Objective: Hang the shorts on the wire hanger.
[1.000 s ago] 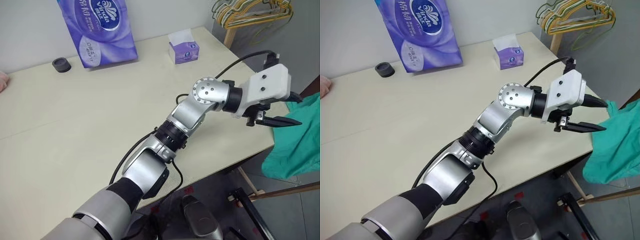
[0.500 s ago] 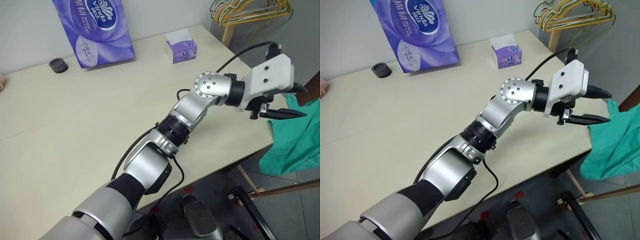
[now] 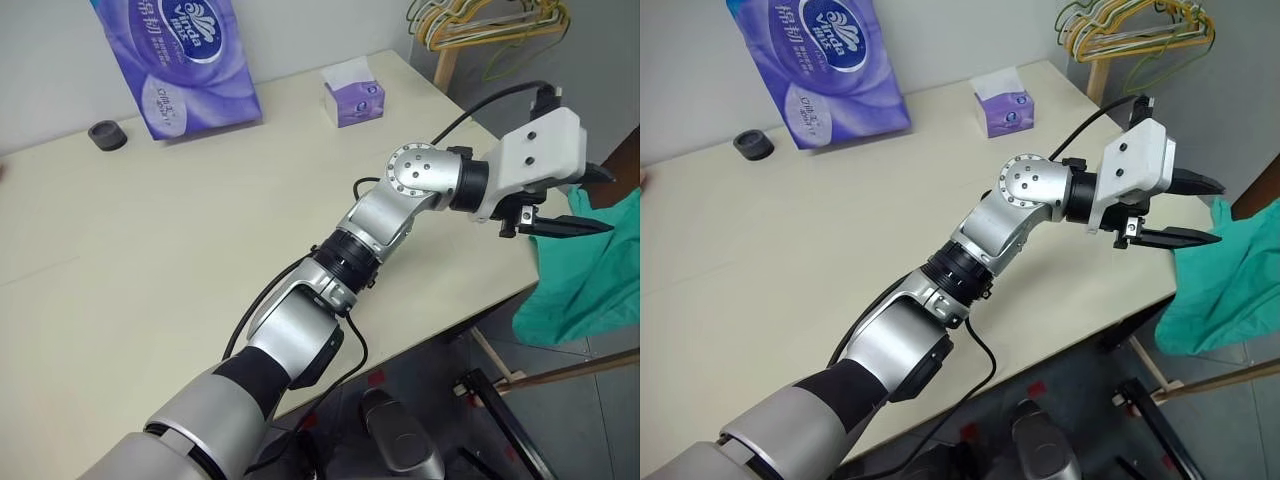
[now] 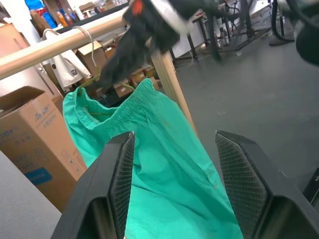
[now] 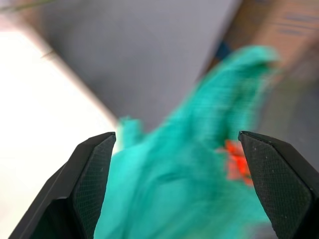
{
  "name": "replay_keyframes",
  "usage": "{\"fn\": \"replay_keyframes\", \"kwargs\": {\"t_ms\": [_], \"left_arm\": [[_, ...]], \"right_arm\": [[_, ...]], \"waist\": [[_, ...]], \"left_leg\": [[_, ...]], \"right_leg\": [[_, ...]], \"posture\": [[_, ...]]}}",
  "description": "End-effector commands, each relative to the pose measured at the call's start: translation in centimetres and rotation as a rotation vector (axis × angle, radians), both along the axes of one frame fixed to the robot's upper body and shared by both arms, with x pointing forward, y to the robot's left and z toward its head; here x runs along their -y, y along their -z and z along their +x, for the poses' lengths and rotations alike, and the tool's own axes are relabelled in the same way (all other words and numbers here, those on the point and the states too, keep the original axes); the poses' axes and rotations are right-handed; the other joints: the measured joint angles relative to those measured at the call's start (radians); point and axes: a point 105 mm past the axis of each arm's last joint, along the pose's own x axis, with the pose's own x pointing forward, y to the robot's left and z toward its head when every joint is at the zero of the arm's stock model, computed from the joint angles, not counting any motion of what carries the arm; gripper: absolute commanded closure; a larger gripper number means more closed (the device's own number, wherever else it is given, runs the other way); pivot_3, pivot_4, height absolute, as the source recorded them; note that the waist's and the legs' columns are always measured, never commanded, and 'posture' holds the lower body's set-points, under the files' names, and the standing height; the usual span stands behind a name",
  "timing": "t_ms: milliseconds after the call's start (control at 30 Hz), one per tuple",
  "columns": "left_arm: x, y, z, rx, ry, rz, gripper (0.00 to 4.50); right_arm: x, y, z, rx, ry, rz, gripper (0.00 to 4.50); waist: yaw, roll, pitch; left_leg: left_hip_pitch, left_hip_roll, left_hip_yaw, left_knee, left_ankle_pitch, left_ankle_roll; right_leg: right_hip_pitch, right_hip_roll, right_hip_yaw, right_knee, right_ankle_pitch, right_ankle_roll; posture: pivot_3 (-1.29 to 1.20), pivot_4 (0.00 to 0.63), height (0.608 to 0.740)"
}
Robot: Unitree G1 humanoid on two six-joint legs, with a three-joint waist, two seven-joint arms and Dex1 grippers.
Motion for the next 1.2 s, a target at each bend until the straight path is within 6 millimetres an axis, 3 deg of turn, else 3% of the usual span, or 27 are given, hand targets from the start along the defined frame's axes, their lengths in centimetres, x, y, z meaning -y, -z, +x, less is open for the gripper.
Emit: {"fn": "replay_keyframes", "kwargs": {"t_ms": [33, 133, 233, 367, 467, 567, 633, 800, 933, 1200], "left_arm": [[-1.4, 1.2, 0.7, -0.011, -0.067, -0.012, 1.79], [-4.7, 3.3, 3.6, -0.094, -0.256, -0.006, 1.79], [-10.8, 7.4, 7.6, -0.207, -0.620, -0.012, 1.79], [-17.4, 10.4, 10.5, -0.294, -1.037, -0.083, 1.79], [-22.2, 11.5, 11.2, -0.341, -1.299, -0.191, 1.79], [-25.0, 11.7, 10.7, -0.271, -1.455, -0.279, 1.79], [-27.7, 13.1, 10.0, -0.316, -1.614, -0.324, 1.79], [-30.3, 15.0, 8.2, -0.392, -1.759, -0.392, 1.79], [-31.4, 15.6, 7.9, -0.433, -1.799, -0.430, 1.79], [-33.2, 16.1, 7.5, -0.479, -1.839, -0.483, 1.79]], "right_arm": [[-5.0, 1.1, 1.5, 0.069, -0.192, -0.099, 0.30], [-8.3, 2.8, 2.9, 0.127, -0.304, -0.150, 0.30], [-12.5, 5.0, 4.8, 0.219, -0.461, -0.209, 0.30], [-15.9, 7.6, 6.4, 0.274, -0.618, -0.137, 0.30], [-18.2, 9.7, 7.3, 0.283, -0.711, -0.082, 0.30], [-19.6, 11.3, 8.2, 0.284, -0.738, -0.046, 0.30], [-20.9, 13.3, 8.9, 0.260, -0.771, -0.015, 0.30], [-21.2, 16.7, 9.9, 0.240, -0.749, 0.083, 0.30], [-21.8, 17.7, 10.0, 0.247, -0.771, 0.102, 0.30], [-22.5, 18.0, 10.6, 0.259, -0.802, 0.116, 0.30]], "waist": [[0.004, 0.002, -0.003], [0.015, 0.003, -0.004], [0.024, 0.001, -0.009], [0.075, -0.002, -0.011], [0.131, -0.013, -0.023], [0.183, -0.017, -0.035], [0.220, -0.020, -0.048], [0.307, -0.029, -0.068], [0.355, -0.031, -0.076], [0.368, -0.034, -0.093]], "left_leg": [[0.000, 0.000, -0.001, 0.000, 0.000, 0.000], [0.000, 0.002, -0.002, 0.001, 0.000, 0.000], [0.002, 0.002, -0.002, 0.004, 0.001, -0.002], [0.004, 0.003, -0.007, 0.005, 0.005, -0.008], [0.001, 0.003, -0.012, 0.007, 0.005, -0.009], [-0.002, 0.003, -0.015, 0.006, 0.009, -0.014], [-0.004, 0.003, -0.016, 0.005, 0.009, -0.015], [-0.004, 0.002, -0.017, 0.005, 0.008, -0.014], [-0.004, 0.002, -0.019, 0.005, 0.012, -0.014], [0.001, 0.002, -0.025, 0.005, 0.017, -0.016]], "right_leg": [[0.000, 0.000, -0.001, 0.000, 0.000, 0.000], [-0.001, 0.001, -0.001, 0.004, 0.000, 0.000], [-0.003, 0.001, -0.001, 0.013, 0.000, 0.000], [-0.005, -0.001, -0.004, 0.018, 0.002, -0.002], [-0.007, -0.004, -0.008, 0.019, 0.006, -0.009], [-0.011, -0.005, -0.011, 0.020, 0.006, -0.010], [-0.013, -0.007, -0.014, 0.020, 0.006, -0.010], [-0.013, -0.011, -0.023, 0.019, 0.009, -0.014], [-0.012, -0.011, -0.027, 0.018, 0.013, -0.022], [-0.005, -0.009, -0.032, 0.019, 0.016, -0.027]], "posture": [[-0.37, 0.171, 0.740], [-0.31, 0.157, 0.740], [-0.24, 0.143, 0.740], [-0.18, 0.133, 0.740], [-0.14, 0.126, 0.740], [-0.09, 0.117, 0.740], [-0.05, 0.111, 0.740], [0.00, 0.102, 0.740], [0.05, 0.093, 0.740], [0.10, 0.080, 0.740]]}}
